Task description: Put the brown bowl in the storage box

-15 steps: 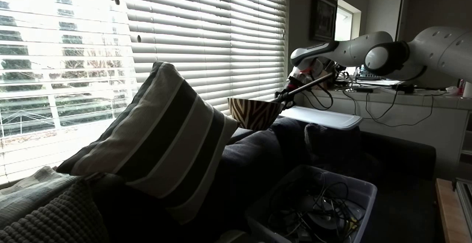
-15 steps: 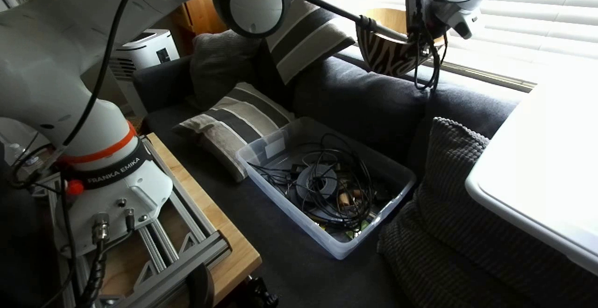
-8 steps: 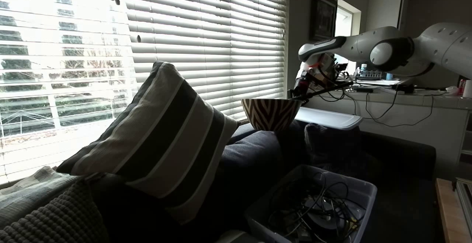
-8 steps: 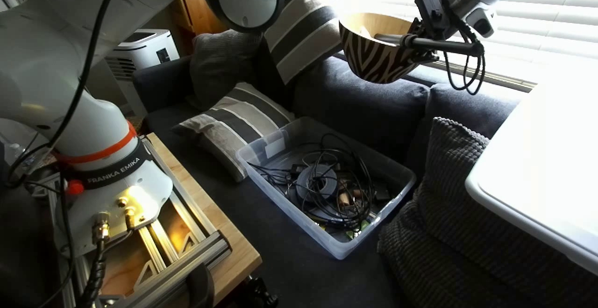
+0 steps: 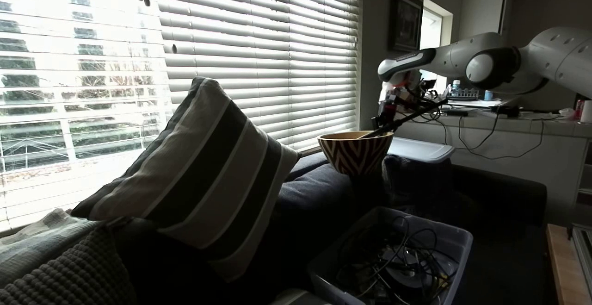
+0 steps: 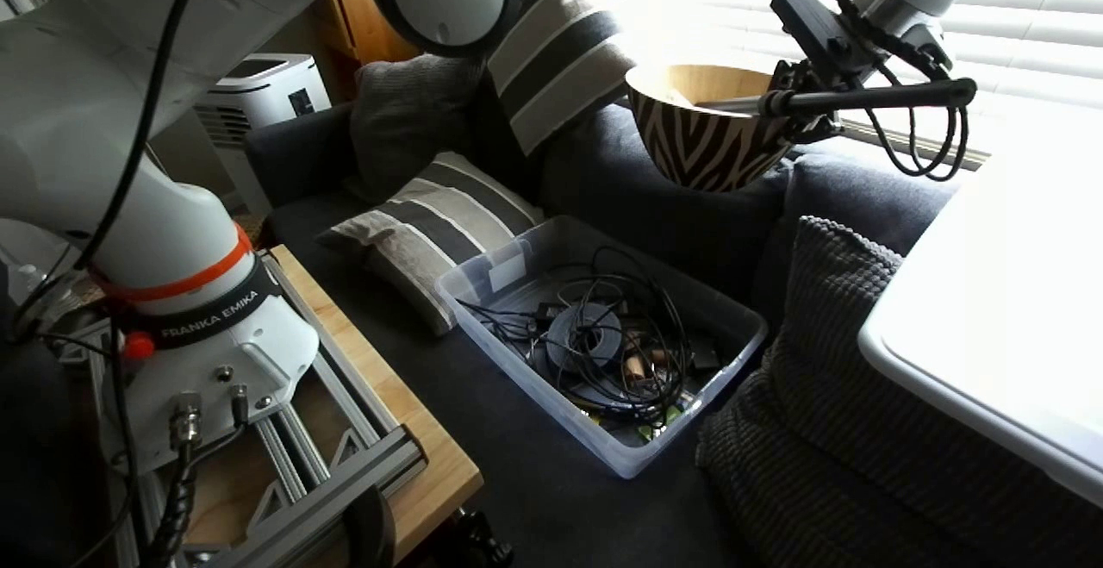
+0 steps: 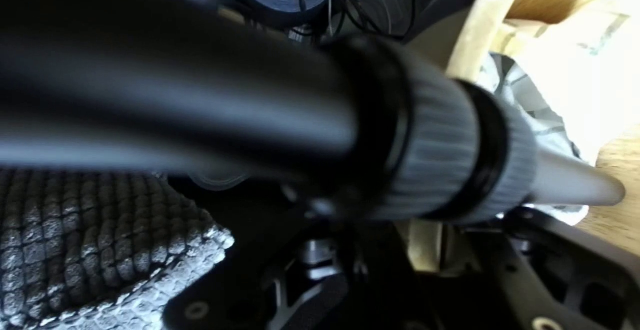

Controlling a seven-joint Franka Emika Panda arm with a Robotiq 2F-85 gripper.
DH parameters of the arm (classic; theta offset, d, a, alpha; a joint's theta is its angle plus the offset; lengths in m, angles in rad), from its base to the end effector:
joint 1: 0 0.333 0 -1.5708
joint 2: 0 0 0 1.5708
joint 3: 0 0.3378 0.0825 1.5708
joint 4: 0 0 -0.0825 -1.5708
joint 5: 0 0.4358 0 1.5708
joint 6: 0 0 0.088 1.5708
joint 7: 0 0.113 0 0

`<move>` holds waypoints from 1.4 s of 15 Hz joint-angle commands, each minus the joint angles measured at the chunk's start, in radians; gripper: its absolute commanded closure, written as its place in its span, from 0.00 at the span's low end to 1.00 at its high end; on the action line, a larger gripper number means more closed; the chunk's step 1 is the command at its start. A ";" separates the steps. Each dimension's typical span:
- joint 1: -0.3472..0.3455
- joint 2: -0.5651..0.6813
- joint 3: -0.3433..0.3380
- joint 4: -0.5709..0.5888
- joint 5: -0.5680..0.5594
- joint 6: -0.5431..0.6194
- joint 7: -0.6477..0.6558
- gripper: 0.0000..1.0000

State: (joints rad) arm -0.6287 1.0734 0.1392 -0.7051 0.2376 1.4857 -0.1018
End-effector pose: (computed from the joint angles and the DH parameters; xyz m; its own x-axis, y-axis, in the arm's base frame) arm 0.7223 -0.4148 0.2894 0.8910 -0.3847 -0.2411 -0.4511 -0.8105 -0.3737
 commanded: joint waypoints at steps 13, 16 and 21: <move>0.001 -0.008 -0.006 -0.059 -0.019 0.046 -0.027 0.94; -0.008 -0.017 -0.023 -0.154 -0.075 0.121 -0.111 0.94; -0.068 -0.066 -0.019 -0.371 -0.105 0.216 -0.360 0.94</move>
State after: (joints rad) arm -0.6525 1.0976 0.0950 -0.9205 0.1247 1.6763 -0.3300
